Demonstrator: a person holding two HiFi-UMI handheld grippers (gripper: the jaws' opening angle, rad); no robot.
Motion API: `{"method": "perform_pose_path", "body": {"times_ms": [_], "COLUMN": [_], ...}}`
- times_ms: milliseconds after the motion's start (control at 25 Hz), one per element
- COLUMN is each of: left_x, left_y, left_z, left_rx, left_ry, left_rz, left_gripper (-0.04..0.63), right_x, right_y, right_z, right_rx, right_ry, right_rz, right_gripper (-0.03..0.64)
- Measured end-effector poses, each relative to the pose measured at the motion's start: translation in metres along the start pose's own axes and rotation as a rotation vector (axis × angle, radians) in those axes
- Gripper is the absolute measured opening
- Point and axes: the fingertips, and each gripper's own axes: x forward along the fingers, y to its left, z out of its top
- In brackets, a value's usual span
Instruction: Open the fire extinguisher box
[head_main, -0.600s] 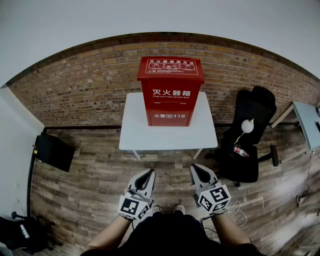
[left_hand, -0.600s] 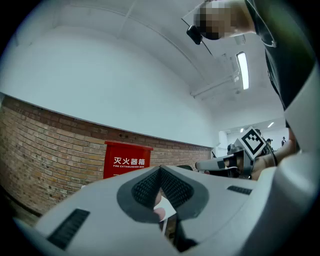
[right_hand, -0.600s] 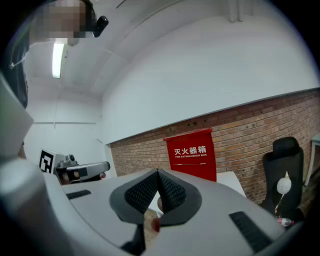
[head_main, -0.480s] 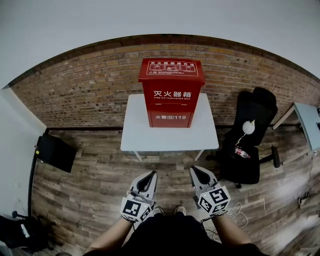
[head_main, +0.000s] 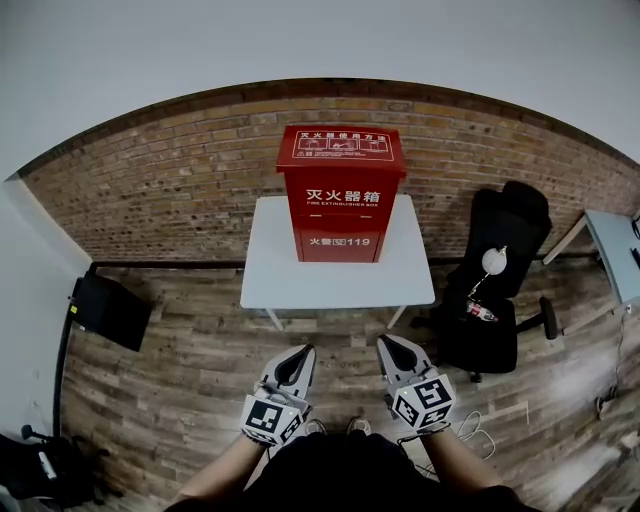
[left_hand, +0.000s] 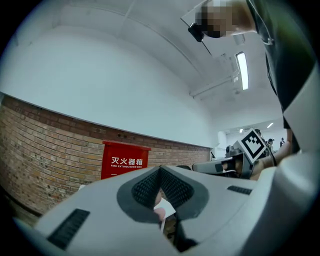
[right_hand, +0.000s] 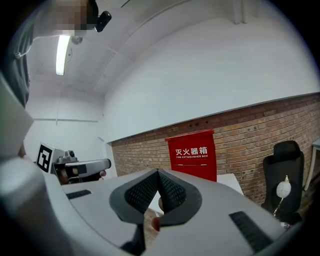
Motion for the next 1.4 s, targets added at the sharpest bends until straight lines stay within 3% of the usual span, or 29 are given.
{"method": "perform_pose_path", "body": {"times_ms": [360, 840, 1400], "left_x": [-0.006, -0.015, 0.035], "left_y": [0.022, 0.049, 0.085], "left_z": [0.01, 0.001, -0.014], "left_rx": [0.008, -0.004, -0.012], "left_ry": [-0.017, 0.021, 0.044], "left_rz": [-0.016, -0.046, -0.048], "left_gripper": [0.048, 0.048, 0.048], "right_x": [0.016, 0.021, 0.06], "right_y": [0.014, 0.035, -0.017], "right_z": [0.008, -0.002, -0.011], "right_rx": [0.009, 0.028, 0.048], "right_ry": [-0.023, -0.022, -0.016], "right_rz": [-0.028, -0.094, -0.128], "right_gripper": [0.018, 0.018, 0.018]}}
